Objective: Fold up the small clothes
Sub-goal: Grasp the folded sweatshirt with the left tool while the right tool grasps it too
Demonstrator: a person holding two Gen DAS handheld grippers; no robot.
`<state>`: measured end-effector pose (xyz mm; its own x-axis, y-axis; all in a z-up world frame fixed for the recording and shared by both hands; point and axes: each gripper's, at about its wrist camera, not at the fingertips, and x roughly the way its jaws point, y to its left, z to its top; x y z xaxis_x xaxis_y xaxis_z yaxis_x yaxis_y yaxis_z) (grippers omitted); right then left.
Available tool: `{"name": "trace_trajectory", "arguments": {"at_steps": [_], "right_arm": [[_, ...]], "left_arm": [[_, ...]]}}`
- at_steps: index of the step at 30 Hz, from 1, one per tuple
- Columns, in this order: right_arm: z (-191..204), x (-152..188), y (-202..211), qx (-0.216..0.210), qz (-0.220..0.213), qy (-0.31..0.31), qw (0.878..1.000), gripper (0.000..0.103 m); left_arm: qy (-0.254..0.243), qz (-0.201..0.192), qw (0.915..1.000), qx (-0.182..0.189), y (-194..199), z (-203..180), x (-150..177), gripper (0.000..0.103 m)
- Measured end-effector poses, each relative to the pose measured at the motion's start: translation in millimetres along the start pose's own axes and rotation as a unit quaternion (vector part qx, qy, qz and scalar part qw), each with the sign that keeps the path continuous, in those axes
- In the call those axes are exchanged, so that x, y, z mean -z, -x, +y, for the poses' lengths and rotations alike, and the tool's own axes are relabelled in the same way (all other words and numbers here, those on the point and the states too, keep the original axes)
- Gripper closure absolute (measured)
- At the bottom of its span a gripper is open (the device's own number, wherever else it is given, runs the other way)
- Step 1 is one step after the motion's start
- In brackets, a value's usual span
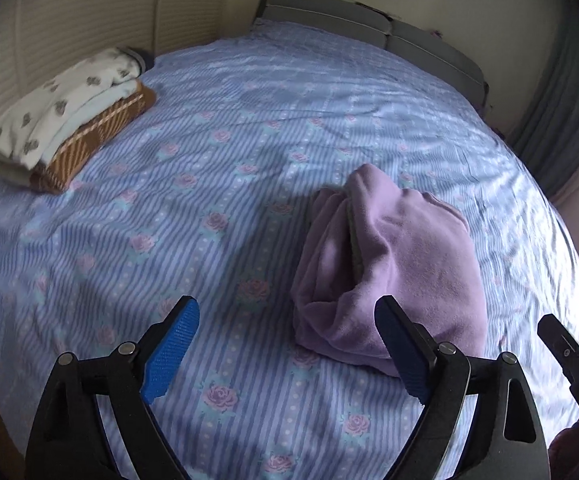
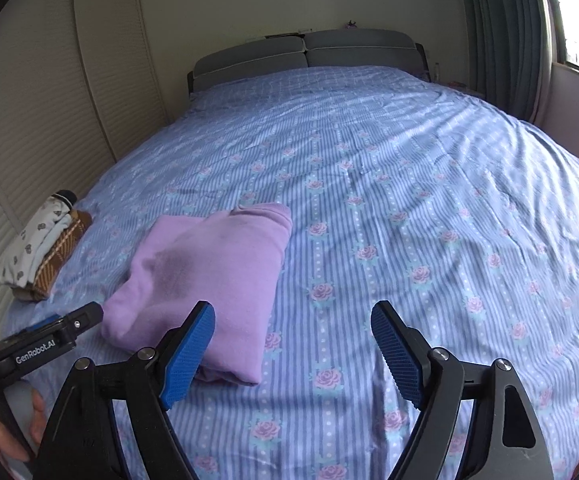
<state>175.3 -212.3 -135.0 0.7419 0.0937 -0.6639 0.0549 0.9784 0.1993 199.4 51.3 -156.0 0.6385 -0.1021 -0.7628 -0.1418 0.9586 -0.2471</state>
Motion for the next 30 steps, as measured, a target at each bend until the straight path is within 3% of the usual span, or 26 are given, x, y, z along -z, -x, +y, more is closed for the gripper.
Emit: {"name": "trace_trajectory", "arguments": {"at_steps": [5,14,22,30], "right_arm": [[-17,-17,-36,-0.069,0.047,-0.040,0.996,0.022],[-31,-31,-93,-0.149,0.116,-0.089,0.978,0.021],[-29,-42,-133,-0.189,0.158,-0.095,0.965,0.021],[-41,-48,-170,-0.241,0.200,-0.136,0.940,0.021]], "left_arm": [[0.104,0.029,0.9935,0.036,-16,21,16,0.013],[0.173,0.037,0.9800,0.092,-33,25,25,0.013],[0.171,0.053,0.9768,0.118,-47,10,29,0.014],[0.183,0.057,0.9722,0.135,-67,6,22,0.016]]}}
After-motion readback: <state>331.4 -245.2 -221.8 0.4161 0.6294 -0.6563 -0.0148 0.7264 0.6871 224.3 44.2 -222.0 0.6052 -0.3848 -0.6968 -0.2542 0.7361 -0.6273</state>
